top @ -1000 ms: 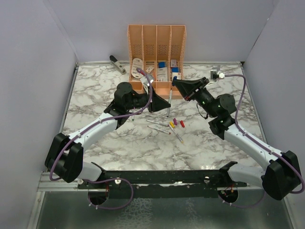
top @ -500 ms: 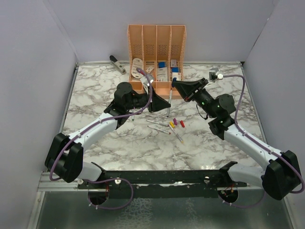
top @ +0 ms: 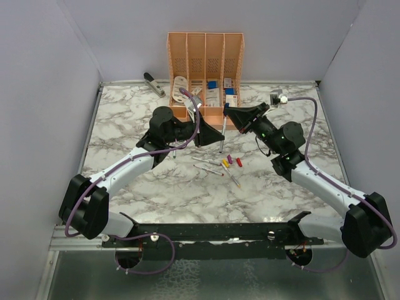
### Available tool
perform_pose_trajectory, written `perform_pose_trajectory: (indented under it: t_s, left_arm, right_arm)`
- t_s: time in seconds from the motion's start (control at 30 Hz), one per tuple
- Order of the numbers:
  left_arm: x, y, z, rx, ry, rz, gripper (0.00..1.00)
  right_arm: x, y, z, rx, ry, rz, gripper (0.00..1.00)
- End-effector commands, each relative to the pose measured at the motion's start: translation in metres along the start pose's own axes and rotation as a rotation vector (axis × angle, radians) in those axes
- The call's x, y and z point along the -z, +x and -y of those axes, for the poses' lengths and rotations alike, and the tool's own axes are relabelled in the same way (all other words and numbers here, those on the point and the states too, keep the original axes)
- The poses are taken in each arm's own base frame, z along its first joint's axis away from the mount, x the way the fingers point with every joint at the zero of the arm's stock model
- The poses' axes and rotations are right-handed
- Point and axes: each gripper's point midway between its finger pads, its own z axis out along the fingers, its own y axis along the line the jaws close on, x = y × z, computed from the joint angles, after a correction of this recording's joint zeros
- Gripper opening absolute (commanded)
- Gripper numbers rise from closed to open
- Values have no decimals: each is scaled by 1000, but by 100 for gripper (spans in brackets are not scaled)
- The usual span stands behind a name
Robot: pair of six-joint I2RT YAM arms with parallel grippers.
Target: Insert the pens into the pen caps
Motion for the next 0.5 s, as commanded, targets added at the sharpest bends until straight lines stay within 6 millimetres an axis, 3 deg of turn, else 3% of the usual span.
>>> perform_pose_trajectory:
  t_s: [0.0, 0.3, 0.47]
  left_arm:
    - [-1, -14, 8, -39, 32, 27, 0]
    - [-2, -5, 5, -20, 34, 7, 0]
    - [1, 3, 2, -2, 26, -4, 0]
  right_arm:
    - [-1, -2, -6, 20, -35, -1, 1]
    - [1, -12, -2, 50, 4, 27, 1]
    - [-4, -28, -6, 79, 1, 71, 1]
